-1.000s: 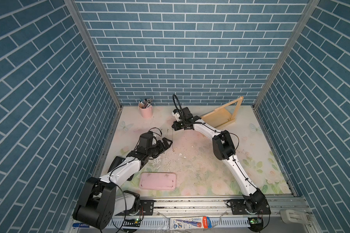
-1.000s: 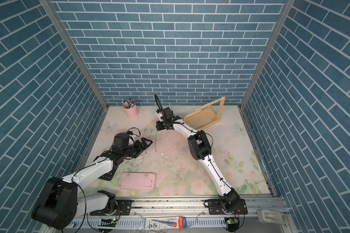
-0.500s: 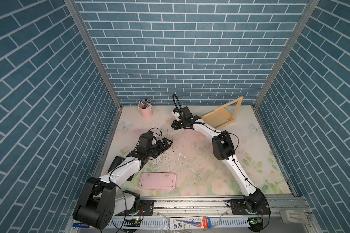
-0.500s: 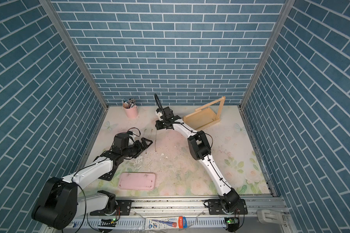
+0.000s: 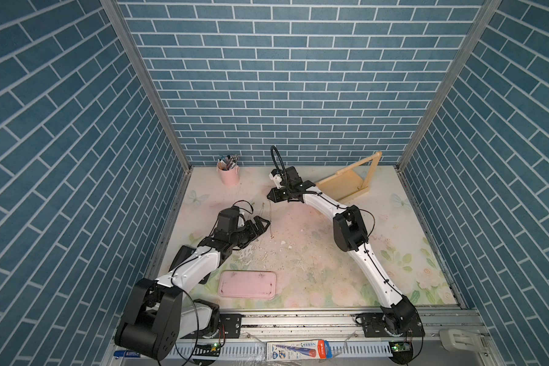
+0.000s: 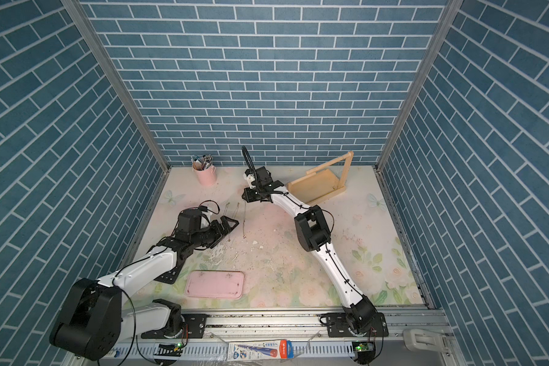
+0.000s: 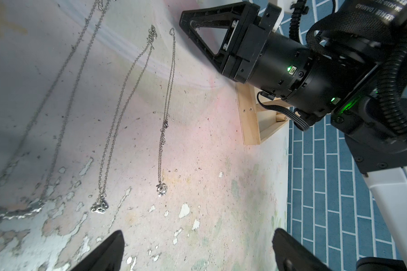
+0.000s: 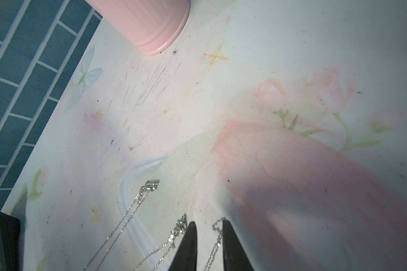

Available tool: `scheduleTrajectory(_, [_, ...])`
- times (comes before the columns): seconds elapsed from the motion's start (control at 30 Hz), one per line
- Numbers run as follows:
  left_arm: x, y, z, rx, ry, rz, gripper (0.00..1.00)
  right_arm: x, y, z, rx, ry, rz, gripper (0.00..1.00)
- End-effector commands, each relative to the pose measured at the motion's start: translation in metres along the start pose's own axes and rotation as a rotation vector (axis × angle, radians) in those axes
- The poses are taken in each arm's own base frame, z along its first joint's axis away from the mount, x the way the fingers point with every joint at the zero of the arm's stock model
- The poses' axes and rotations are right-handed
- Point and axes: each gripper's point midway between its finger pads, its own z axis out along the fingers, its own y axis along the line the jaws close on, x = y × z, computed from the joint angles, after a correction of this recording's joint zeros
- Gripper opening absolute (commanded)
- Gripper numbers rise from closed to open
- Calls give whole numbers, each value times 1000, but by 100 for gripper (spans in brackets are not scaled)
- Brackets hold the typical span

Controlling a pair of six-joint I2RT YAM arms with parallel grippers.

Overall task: Take the necklace off the jewelry display stand
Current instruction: Place the necklace at the center of the board, then take off the necklace from the stand.

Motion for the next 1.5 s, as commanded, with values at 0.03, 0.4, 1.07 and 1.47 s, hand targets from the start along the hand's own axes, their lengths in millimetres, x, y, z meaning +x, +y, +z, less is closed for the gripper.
scheduleTrajectory(0.03, [-1, -1, -3, 1, 0, 17, 99, 2, -1, -1, -3, 19, 11, 27])
scheduleTrajectory(0.4, [-36, -48, -36, -22, -61, 160, 99, -66, 47, -85, -6, -104, -86, 61])
scheduleTrajectory(1.07, [-78, -205, -56, -24, -188, 609, 99, -101, -10, -406, 329, -500, 8, 81])
scheduleTrajectory(1.47, [-43, -304, 27, 127, -111, 792, 99, -46, -110, -481, 436, -610, 261, 86])
